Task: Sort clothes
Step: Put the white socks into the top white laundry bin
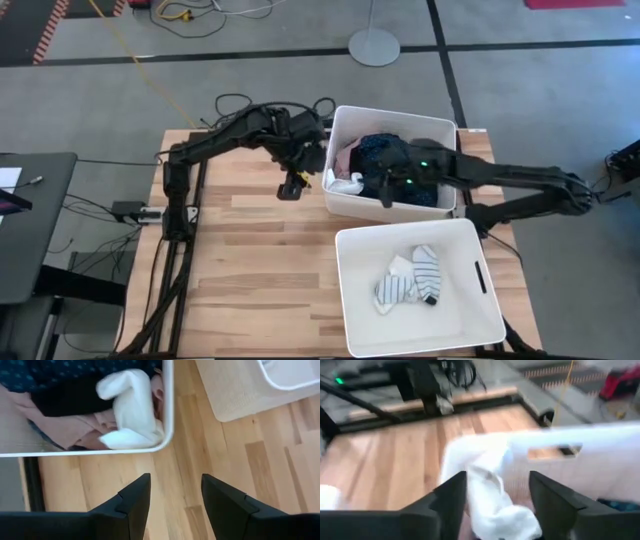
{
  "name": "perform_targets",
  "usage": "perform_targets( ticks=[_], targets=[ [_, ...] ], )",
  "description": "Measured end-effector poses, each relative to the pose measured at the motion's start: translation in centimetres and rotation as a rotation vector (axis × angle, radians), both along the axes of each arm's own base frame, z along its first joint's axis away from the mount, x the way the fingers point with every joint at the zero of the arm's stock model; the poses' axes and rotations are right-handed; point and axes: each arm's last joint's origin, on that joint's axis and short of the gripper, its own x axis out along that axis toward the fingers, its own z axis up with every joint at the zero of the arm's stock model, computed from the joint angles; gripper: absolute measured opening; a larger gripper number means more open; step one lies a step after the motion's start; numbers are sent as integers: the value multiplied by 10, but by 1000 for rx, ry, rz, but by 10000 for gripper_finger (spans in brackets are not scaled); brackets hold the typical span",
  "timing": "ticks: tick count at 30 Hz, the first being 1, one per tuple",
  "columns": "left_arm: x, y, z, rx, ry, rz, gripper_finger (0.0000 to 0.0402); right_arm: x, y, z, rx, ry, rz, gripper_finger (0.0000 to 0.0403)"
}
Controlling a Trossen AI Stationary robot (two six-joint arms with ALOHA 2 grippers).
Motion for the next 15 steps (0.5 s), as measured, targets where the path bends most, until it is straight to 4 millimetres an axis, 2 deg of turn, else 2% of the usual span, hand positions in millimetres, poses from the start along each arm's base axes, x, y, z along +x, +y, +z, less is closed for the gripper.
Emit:
perform_targets(
  ticks=[4, 7, 12, 15],
  targets=[
    [2, -8, -4, 8, 23, -9, 170, 15, -17, -20, 53, 72, -5, 288],
    [4, -16, -3, 10, 18, -30, 170, 28, -26, -39, 108, 139, 37, 309],
    [6, -29, -3, 14, 14, -68, 170, 48, -35, -65, 149, 207, 55, 310],
    [7, -33, -3, 24, 16, -74, 170, 55, -43, -73, 162, 204, 43, 299]
  ],
)
